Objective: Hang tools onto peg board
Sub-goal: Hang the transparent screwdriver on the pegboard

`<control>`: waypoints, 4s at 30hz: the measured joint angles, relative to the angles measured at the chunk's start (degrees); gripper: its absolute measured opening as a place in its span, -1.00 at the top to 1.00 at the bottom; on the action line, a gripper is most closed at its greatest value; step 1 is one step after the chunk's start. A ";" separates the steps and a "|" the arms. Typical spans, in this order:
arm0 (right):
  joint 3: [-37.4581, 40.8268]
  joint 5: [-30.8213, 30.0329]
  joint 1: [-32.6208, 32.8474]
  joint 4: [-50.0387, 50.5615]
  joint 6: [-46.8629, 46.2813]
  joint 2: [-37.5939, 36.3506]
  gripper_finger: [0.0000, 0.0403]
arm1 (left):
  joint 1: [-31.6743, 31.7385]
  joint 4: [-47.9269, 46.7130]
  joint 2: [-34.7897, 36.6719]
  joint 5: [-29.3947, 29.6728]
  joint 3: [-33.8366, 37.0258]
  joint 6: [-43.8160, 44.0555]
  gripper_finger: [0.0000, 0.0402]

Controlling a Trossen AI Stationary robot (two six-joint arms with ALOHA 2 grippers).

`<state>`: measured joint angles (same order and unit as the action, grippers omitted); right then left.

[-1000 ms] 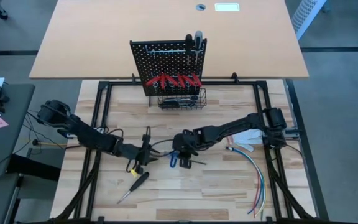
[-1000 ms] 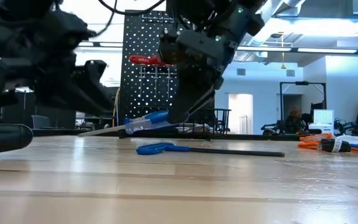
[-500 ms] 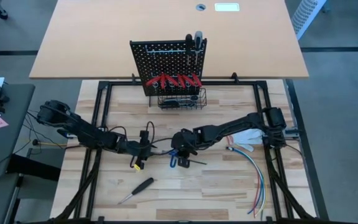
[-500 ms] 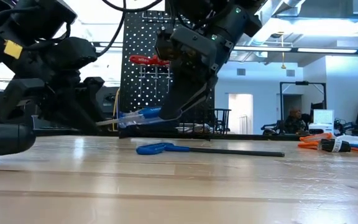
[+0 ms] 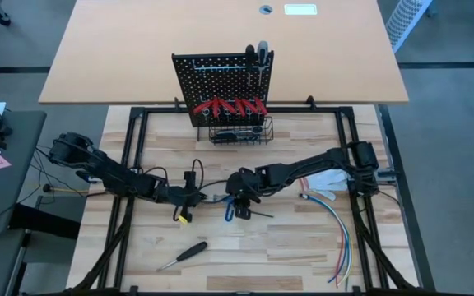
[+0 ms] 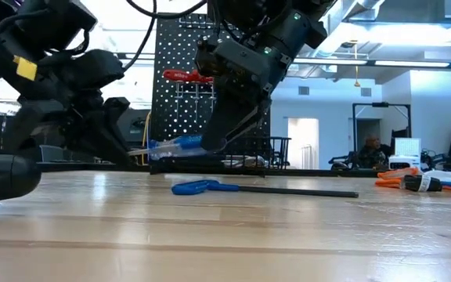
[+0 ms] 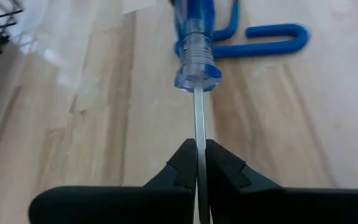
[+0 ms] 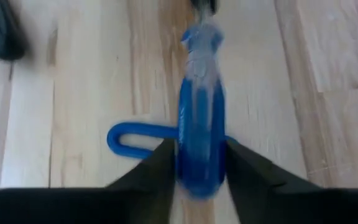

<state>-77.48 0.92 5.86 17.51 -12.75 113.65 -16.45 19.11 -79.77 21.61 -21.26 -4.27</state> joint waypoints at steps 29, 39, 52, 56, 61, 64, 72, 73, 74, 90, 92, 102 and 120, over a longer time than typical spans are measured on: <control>15.92 -42.89 11.41 -22.82 -6.40 -5.68 -0.08 | 25.61 33.87 20.24 -8.73 -2.91 -0.17 1.00; 15.92 -41.27 12.75 -22.48 -6.23 -5.68 -0.09 | 42.21 36.42 11.86 -15.59 -18.56 4.82 1.00; 15.92 -41.17 13.54 -22.27 -6.08 -5.66 -0.09 | 51.19 52.49 -0.74 -15.35 -18.63 16.23 0.99; 15.92 -41.17 13.54 -22.28 -6.08 -5.66 -0.09 | 51.83 53.08 -2.01 -14.86 -18.77 17.16 0.97; 15.92 -41.17 13.54 -22.25 -6.10 -5.66 -0.09 | 51.89 52.28 -2.58 -14.35 -18.86 17.12 0.89; 15.92 -41.17 13.54 -22.24 -6.13 -5.66 -0.09 | 51.89 49.62 -2.95 -15.29 -18.60 15.65 0.73; 15.92 -41.17 13.56 -22.10 -6.23 -5.66 -0.09 | 52.11 45.98 -2.33 -15.44 -18.60 15.64 0.19; 15.92 -41.17 13.56 -22.03 -6.23 -5.66 -0.09 | 52.13 45.00 -1.79 -15.44 -18.60 15.59 0.14; 15.92 -41.17 13.56 -21.99 -6.23 -5.66 -0.09 | 52.15 43.79 -0.97 -15.41 -18.60 15.11 0.10; 15.89 -41.17 13.60 -21.21 -6.29 -5.64 -0.09 | 52.15 3.59 23.69 -15.30 -18.64 0.74 0.03; 15.89 -41.17 13.52 -21.24 -6.30 -5.64 -0.09 | 52.15 0.55 25.70 -16.56 -18.64 -0.54 0.04; 15.89 -41.17 12.38 -21.78 -6.87 -5.64 -0.09 | 52.19 1.01 19.22 -28.22 -24.93 -4.30 0.87; 15.89 -41.12 13.98 -21.37 -7.31 -5.64 -0.09 | 56.09 0.67 7.88 -20.64 -31.08 -6.67 1.00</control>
<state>-61.58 -40.21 19.84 -3.86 -20.05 108.01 39.64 19.78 -71.88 0.98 -52.34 -10.95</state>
